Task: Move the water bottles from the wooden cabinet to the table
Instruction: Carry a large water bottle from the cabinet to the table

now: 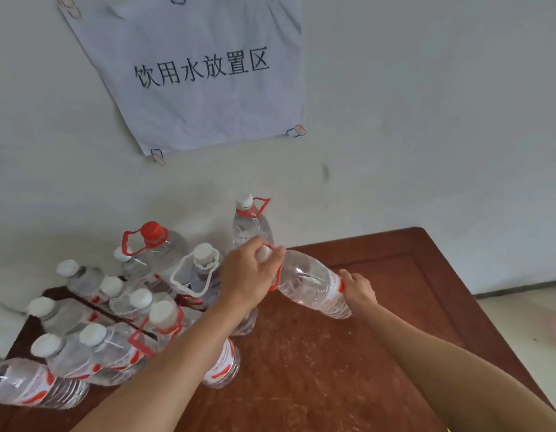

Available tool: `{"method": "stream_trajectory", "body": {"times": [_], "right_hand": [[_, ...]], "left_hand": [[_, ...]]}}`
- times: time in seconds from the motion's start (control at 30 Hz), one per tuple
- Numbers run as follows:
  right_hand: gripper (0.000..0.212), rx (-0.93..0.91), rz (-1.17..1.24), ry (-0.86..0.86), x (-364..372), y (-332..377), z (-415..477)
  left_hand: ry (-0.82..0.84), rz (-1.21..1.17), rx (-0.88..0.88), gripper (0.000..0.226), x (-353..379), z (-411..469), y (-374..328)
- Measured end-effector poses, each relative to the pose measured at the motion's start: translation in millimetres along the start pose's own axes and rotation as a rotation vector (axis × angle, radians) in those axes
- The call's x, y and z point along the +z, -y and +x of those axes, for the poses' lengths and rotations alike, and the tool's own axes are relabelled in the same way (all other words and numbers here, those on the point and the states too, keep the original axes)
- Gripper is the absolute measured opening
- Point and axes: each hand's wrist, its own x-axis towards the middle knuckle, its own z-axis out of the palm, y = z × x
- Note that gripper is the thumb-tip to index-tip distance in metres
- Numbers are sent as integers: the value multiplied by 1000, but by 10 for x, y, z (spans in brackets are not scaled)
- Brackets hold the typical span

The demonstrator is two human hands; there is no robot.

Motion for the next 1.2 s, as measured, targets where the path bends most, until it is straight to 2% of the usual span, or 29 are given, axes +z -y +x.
{"method": "stream_trajectory", "body": {"times": [0.23,0.4,0.5,0.63,0.7,0.8,1.03,1.1,1.2], "right_hand": [[33,93,181,52,234,472,578],[22,223,265,99,502,218,1277],[19,197,266,99,407,390,1033],[19,186,434,53,324,485,728],[16,233,533,59,310,466,675],[23,296,669,83,301,461,676],[32,167,556,286,245,373,610],[41,118,430,296,167,315,542],[25,-17,127,238,31,174,407]], "left_hand": [[-59,128,36,33,275,540,-52],[-94,240,125,30,387,740,-106],[-78,265,174,35,445,839,-174],[-10,386,199,38,576,1018,-287],[26,416,203,36,642,1114,-338],[113,438,238,37,738,1205,-435],[165,451,149,43,833,1167,-512],[215,443,95,46,797,1132,-512],[234,423,28,54,708,896,-490]]}}
